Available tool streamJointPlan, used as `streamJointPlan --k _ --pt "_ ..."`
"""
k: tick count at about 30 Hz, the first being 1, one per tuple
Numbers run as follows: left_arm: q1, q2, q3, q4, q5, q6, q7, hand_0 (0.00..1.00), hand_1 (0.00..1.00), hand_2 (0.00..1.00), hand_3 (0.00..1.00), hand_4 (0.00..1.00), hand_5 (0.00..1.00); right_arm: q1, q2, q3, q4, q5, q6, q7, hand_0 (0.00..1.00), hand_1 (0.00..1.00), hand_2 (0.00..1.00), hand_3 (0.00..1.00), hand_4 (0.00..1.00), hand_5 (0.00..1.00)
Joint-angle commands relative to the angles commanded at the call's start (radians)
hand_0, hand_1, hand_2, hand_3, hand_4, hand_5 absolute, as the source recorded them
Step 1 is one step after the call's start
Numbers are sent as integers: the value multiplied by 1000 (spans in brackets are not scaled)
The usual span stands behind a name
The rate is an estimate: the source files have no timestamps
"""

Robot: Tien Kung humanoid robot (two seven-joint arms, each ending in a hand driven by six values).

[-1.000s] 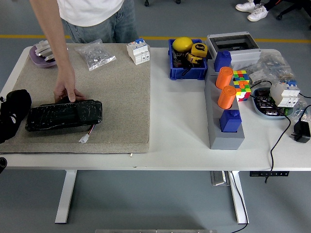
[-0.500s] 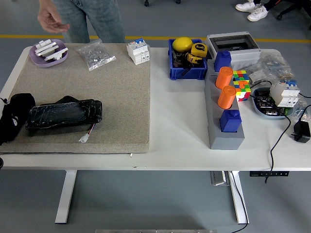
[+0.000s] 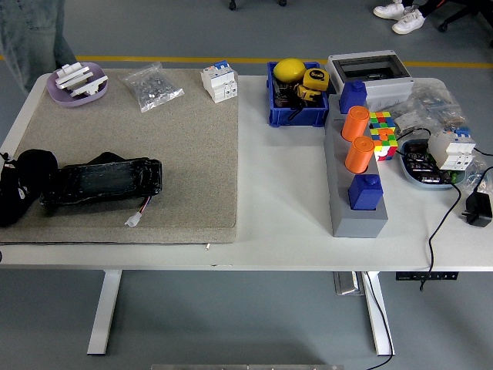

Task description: Pick the rag up,wipe the panel,place it on the desk

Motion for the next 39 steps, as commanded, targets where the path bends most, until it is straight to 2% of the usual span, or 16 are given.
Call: streamJointPlan --k 2,3,15,20,21,23,26,27,30,32,33,35,38,39 --pt "3 2 -6 -6 -5 -5 0 641 800 811 642 725 2 0 0 1 -1 0 0 0 797 697 707 682 998 734" --pt "4 4 -10 -12 -3 -9 3 634 805 818 717 763 2 1 1 1 -2 0 1 0 797 697 707 682 998 736" --pt "22 15 -72 -69 2 -21 -9 606 789 812 752 804 2 -2 2 0 -10 6 4 0 797 696 707 681 998 736" --pt "49 15 -134 -114 -54 -41 -27 606 789 812 752 804 2 -5 3 -6 -17 14 9 -1 797 696 707 681 998 736" --pt "59 15 -157 -128 -87 -48 -37 573 775 812 767 831 2 -6 3 -5 -17 14 9 -1 799 697 707 678 998 734" --pt "77 15 -191 -151 -151 -59 -60 573 775 812 767 831 2 -7 3 -7 -18 16 11 -1 799 697 707 678 998 734" --pt "100 12 -236 -178 -271 -76 -120 573 775 812 767 831 2 -9 5 -8 -21 18 12 -1 799 697 707 678 998 734" --pt "114 6 -268 -193 -353 -87 -162 557 760 796 741 820 2 -9 6 -10 -22 19 13 -1 799 697 707 677 998 734" --pt "126 -1 -295 -200 -431 -96 -207 557 760 796 741 820 2 -10 7 -11 -23 21 14 -1 799 697 707 677 998 734" --pt "141 -11 -321 -206 -522 -107 -256 557 760 796 741 820 2 -11 8 -15 -25 24 15 -1 799 697 707 677 998 734" --pt "148 -17 -332 -209 -567 -114 -277 556 741 765 641 816 8 -12 8 -15 -25 24 15 -1 800 697 707 676 998 734" --pt "156 -25 -345 -213 -646 -127 -306 556 741 765 641 816 8 -13 8 -16 -26 24 15 -1 800 697 707 676 998 734" --pt "173 -53 -374 -219 -776 -165 -365 556 741 765 641 816 8 -18 10 -19 -28 28 17 -2 800 697 707 676 998 734" --pt "177 -64 -383 -220 -815 -178 -382 550 725 718 608 824 22 -21 12 -21 -29 30 18 -2 801 698 707 676 998 733"
